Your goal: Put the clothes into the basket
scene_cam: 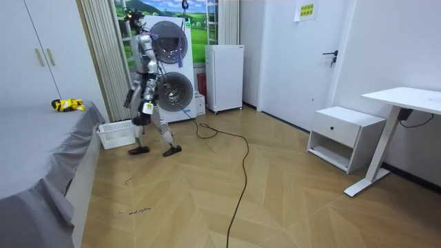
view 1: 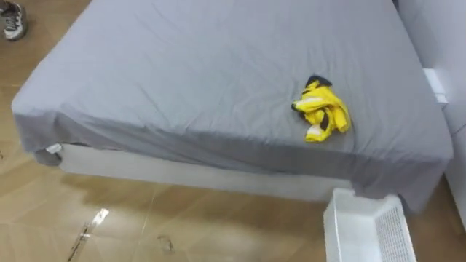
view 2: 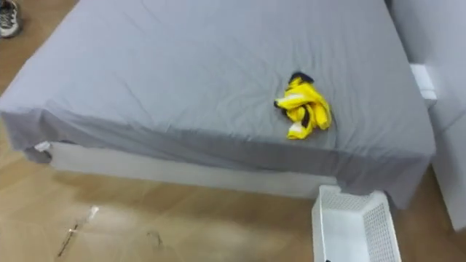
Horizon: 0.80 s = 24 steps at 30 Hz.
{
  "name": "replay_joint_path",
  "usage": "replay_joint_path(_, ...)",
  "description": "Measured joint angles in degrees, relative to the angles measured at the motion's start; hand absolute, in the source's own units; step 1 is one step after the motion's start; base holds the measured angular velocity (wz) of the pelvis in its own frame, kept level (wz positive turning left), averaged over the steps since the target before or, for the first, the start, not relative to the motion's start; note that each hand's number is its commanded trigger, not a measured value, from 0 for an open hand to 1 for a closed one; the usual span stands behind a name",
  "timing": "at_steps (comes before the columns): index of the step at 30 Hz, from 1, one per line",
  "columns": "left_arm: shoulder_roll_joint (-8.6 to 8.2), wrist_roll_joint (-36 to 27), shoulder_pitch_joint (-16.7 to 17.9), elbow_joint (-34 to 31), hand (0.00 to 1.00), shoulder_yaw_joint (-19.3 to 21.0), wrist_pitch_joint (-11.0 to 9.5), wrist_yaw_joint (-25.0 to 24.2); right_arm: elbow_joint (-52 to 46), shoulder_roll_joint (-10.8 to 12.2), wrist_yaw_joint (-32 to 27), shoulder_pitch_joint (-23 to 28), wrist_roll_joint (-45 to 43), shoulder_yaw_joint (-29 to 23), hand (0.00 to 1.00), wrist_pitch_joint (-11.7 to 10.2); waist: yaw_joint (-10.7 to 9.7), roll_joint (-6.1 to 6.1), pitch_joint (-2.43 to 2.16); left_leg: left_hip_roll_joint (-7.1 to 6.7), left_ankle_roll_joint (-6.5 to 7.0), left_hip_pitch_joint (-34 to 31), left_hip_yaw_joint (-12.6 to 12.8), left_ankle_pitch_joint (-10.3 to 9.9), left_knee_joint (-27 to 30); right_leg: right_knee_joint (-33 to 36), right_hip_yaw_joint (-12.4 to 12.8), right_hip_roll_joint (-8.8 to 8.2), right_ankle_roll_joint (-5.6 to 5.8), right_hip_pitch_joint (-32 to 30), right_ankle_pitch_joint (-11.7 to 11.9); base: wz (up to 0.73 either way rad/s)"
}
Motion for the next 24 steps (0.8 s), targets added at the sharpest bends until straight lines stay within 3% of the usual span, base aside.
replay_joint_path(1, 0.02, 0.07, 0.87, 0.11, 0.00, 0.29, 0.00, -0.18, -1.70, 0.04, -0.88, -1.22, -0.90, -0.48, 0.00, -0.61, 0.93, 0.90, 0.12, 1.65, -1.56, 0.84, 0.49, 0.20, 0.14, 2.53, -0.72, 1.31, -1.49, 0.31, -1.22, -0.15)
replay_joint_path(2, 0.07, 0.06, 1.23, 0.26, 0.00, 0.49, -0.02, -0.45, -2.28, 0.02, -1.17, -2.11, -1.88, -0.74, 0.00, -1.00, 1.61, 1.24, 0.15, 2.23, -2.45, 1.35, 0.82, 0.60, 0.33, 3.81, -1.24, 1.53, -1.75, 0.31, -2.51, -0.30)
replay_joint_path(3, 0.03, 0.99, 1.94, 0.27, 0.00, 1.59, -0.02, -1.23, -4.63, -0.43, -1.58, -2.69, -3.36, -1.00, 0.00, -1.13, 1.68, 1.80, 0.47, 2.95, -3.86, 2.78, 1.29, 1.39, 0.46, 7.39, -2.18, 1.80, -2.50, 0.21, -5.32, -0.20)
replay_joint_path(4, 0.17, 1.81, 2.88, 0.04, 0.00, 2.85, -0.05, -1.46, -6.88, -0.60, -1.93, -3.14, -4.85, -1.03, 0.00, -1.24, 1.74, 2.16, 0.47, 3.55, -5.22, 3.68, 1.21, 2.24, 2.35, 10.68, -2.98, 1.93, -3.18, 0.26, -7.91, -0.18)
replay_joint_path(5, 0.39, 1.90, 3.48, -0.23, 0.00, 3.39, -0.14, -1.45, -7.82, -0.59, -1.97, -3.48, -5.24, -0.93, 0.00, -1.27, 1.88, 2.19, 0.44, 3.88, -5.73, 3.50, 1.22, 2.54, 4.52, 11.68, -3.26, 2.08, -3.36, 0.64, -8.91, -0.25)
replay_joint_path(6, 0.97, 1.94, 4.66, -0.96, 0.00, 4.38, -0.30, -1.40, -10.46, -0.38, -2.02, -4.05, -6.08, -0.60, 0.00, -1.28, 2.50, 2.08, 0.45, 4.50, -6.35, 1.52, 1.24, 3.42, 12.25, 11.28, -4.19, 2.61, -3.70, 2.55, -10.90, -0.46)
replay_joint_path(7, 1.34, 2.03, 5.71, -1.26, 0.00, 4.98, -0.41, -1.15, -12.44, -0.38, -1.90, -4.23, -7.01, -0.21, 0.00, -1.50, 2.81, 2.00, 0.42, 5.17, -6.34, -2.15, 1.11, 6.32, 21.99, 8.94, -4.48, 3.37, -3.84, 5.12, -12.57, -0.50)
replay_joint_path(8, 1.38, 2.05, 6.02, -1.27, 0.00, 5.38, -0.40, -1.08, -13.25, -0.40, -1.98, -4.66, -7.20, -0.09, 0.00, -1.53, 2.80, 1.92, 0.45, 5.50, -6.12, -4.22, 1.06, 8.84, 26.95, 7.77, -4.35, 3.70, -3.86, 6.46, -13.12, -0.35)
replay_joint_path(9, 1.53, 2.02, 6.18, -1.34, 0.00, 5.78, -0.37, -0.89, -14.22, -0.57, -2.77, -4.80, -7.27, 0.61, 0.00, -1.63, 2.67, 1.81, 0.45, 6.73, -5.66, -8.27, 1.06, 11.09, 35.37, 5.66, -3.93, 4.16, -3.80, 8.82, -13.31, 0.00)
replay_joint_path(10, 1.70, 1.83, 5.88, -1.78, 0.00, 5.68, -0.43, -0.67, -13.83, -0.80, -3.39, -4.85, -7.40, 0.97, 0.00, -1.67, 2.28, 0.98, 0.60, 7.21, -4.95, -12.24, 1.36, 10.30, 39.49, 3.31, -3.81, 4.10, -3.60, 11.45, -13.32, 0.10)
replay_joint_path(11, 1.71, 1.31, 5.79, -1.93, 0.00, 5.41, -0.56, -0.64, -13.41, -0.93, -3.58, -4.79, -7.39, 1.02, 0.00, -1.62, 2.17, 0.64, 0.73, 7.11, -4.22, -13.95, 1.36, 9.66, 40.07, 1.99, -3.67, 4.09, -3.31, 12.72, -13.18, 0.13)
replay_joint_path(12, 1.64, 0.77, 5.75, -1.96, 0.00, 4.98, -0.74, -0.67, -12.73, -1.06, -4.10, -4.80, -7.37, 1.19, 0.00, -1.53, 2.63, 0.02, 0.56, 6.77, -4.03, -17.35, 1.50, 7.96, 39.35, -0.24, -3.12, 4.07, -2.85, 14.88, -12.88, -0.15)
replay_joint_path(13, 1.66, 0.78, 5.74, -2.03, 0.00, 5.05, -0.82, -0.63, -12.51, -1.19, -4.98, -4.86, -7.68, 1.30, 0.00, -1.48, 3.35, -0.74, 0.71, 5.91, -3.78, -20.83, 1.36, 6.02, 37.22, -1.30, -2.24, 3.90, -2.58, 16.00, -12.86, -0.26)
replay_joint_path(14, 1.66, 0.80, 5.71, -2.14, 0.00, 5.02, -0.85, -0.58, -12.50, -1.26, -5.43, -5.04, -7.95, 1.29, 0.00, -1.48, 3.50, -0.74, 0.65, 5.79, -3.65, -22.64, 1.18, 5.06, 35.29, -1.62, -1.72, 3.79, -2.36, 16.31, -12.90, -0.40)
replay_joint_path(15, 1.59, 0.63, 5.66, -2.31, 0.00, 4.89, -0.84, -0.40, -12.42, -1.37, -6.09, -5.70, -8.58, 1.24, 0.00, -1.48, 3.36, -0.91, 0.61, 4.90, -3.64, -25.47, 1.14, 4.04, 29.12, -1.84, -0.79, 3.40, -1.77, 16.19, -13.11, -0.45)
replay_joint_path(16, 1.44, 0.62, 5.65, -2.46, 0.00, 4.66, -0.86, -0.04, -12.19, -1.55, -6.94, -6.19, -9.35, 1.24, 0.00, -1.48, 3.68, -1.09, 0.70, 3.99, -3.68, -27.06, 1.04, 4.76, 20.17, -1.75, 0.59, 3.15, -1.15, 15.88, -13.35, -0.53)
replay_joint_path(17, 1.44, 0.67, 5.73, -2.48, 0.00, 4.63, -0.87, -0.05, -12.01, -1.60, -7.41, -6.40, -9.44, 1.25, 0.00, -1.48, 4.13, -0.92, 0.45, 3.95, -2.40, -27.80, 1.17, 6.95, 16.76, -1.56, 1.65, 3.09, -0.81, 15.60, -13.49, -0.77)
replay_joint_path(18, 1.53, 0.75, 6.07, -1.87, 0.00, 4.80, -1.01, -0.02, -11.80, -1.46, -8.16, -6.44, -9.36, 1.43, 0.00, -1.28, 5.04, -1.03, -0.17, 3.28, -0.94, -27.72, 1.38, 10.01, 14.47, -1.37, 3.19, 2.69, 0.32, 15.21, -13.79, -0.61)
replay_joint_path(19, 1.72, 0.94, 5.84, -1.02, 0.00, 5.01, -1.18, 0.02, -11.82, -1.46, -8.54, -6.64, -9.78, 1.52, 0.00, -1.26, 4.93, -1.59, -0.35, 1.84, -0.20, -27.02, 1.46, 10.45, 12.50, -1.18, 3.13, 1.81, 1.23, 15.13, -13.91, -0.43)
replay_joint_path(22, 1.67, 1.17, 3.72, 0.08, 0.00, 4.47, -1.58, -0.46, -11.62, -2.15, -11.37, -8.36, -12.50, 1.28, 0.00, -1.27, 4.35, -2.02, -0.04, -0.25, 1.03, -26.26, 1.58, 11.52, 9.94, -0.89, 2.85, 0.01, 2.31, 14.06, -13.71, -0.12)
replay_joint_path(24, 1.91, 1.20, 2.70, 0.09, 0.00, 4.26, -1.51, -1.27, -11.12, -2.21, -13.11, -9.92, -14.03, 1.29, 0.00, -1.44, 3.93, -1.96, 0.07, -0.83, 1.21, -26.28, 1.49, 11.63, 9.12, -0.84, 2.84, -0.83, 2.46, 13.61, -13.69, 0.00)
